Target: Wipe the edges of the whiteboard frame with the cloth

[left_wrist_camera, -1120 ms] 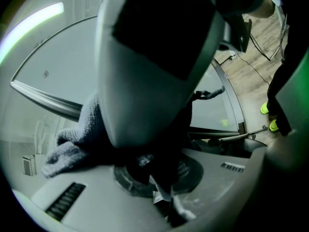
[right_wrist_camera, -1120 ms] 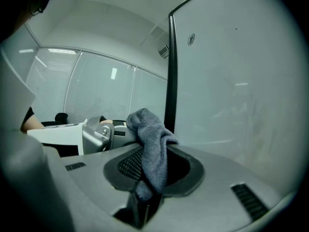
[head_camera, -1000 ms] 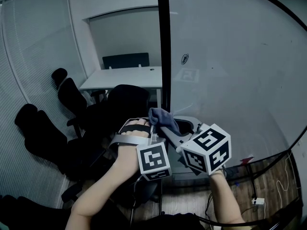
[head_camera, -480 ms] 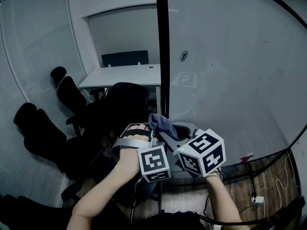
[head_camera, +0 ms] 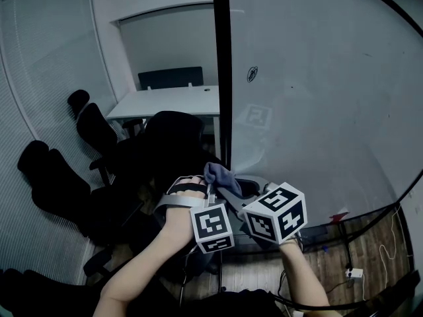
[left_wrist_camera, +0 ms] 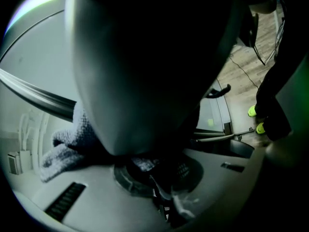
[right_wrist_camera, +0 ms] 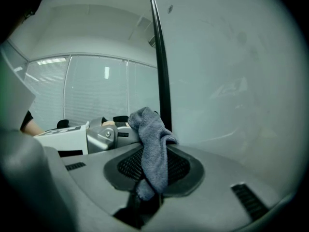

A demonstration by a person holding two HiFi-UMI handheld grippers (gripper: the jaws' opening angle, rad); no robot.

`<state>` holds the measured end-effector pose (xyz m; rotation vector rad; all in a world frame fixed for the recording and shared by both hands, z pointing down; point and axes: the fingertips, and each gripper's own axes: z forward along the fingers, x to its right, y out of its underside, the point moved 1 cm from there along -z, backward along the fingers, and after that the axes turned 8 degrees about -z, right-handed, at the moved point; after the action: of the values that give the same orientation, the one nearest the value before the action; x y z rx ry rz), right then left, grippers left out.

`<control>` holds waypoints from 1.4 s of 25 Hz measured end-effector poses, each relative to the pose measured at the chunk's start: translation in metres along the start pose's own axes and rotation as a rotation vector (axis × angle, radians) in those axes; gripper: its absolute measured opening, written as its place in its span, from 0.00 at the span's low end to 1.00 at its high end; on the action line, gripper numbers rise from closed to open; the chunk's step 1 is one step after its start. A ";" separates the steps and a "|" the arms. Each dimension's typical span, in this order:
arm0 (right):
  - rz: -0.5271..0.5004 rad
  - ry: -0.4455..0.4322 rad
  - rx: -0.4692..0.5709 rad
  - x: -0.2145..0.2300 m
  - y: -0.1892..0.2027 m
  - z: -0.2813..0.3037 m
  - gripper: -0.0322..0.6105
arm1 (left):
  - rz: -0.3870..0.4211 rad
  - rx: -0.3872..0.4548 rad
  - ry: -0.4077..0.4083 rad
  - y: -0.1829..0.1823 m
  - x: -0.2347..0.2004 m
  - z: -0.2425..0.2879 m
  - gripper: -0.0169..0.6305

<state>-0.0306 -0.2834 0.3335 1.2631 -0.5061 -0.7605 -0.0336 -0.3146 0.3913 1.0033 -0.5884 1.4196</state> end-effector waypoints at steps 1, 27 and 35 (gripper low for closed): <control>0.012 -0.006 -0.002 0.000 0.002 0.001 0.20 | -0.001 -0.002 0.006 0.001 0.002 0.001 0.07; 0.177 -0.081 0.005 -0.004 0.039 0.016 0.20 | -0.003 -0.054 -0.010 0.017 0.030 0.016 0.06; 0.271 -0.109 0.002 -0.004 0.055 0.017 0.20 | -0.019 -0.022 -0.078 0.016 0.033 0.017 0.06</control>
<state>-0.0328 -0.2856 0.3907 1.1301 -0.7504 -0.6014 -0.0413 -0.3136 0.4305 1.0477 -0.6482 1.3594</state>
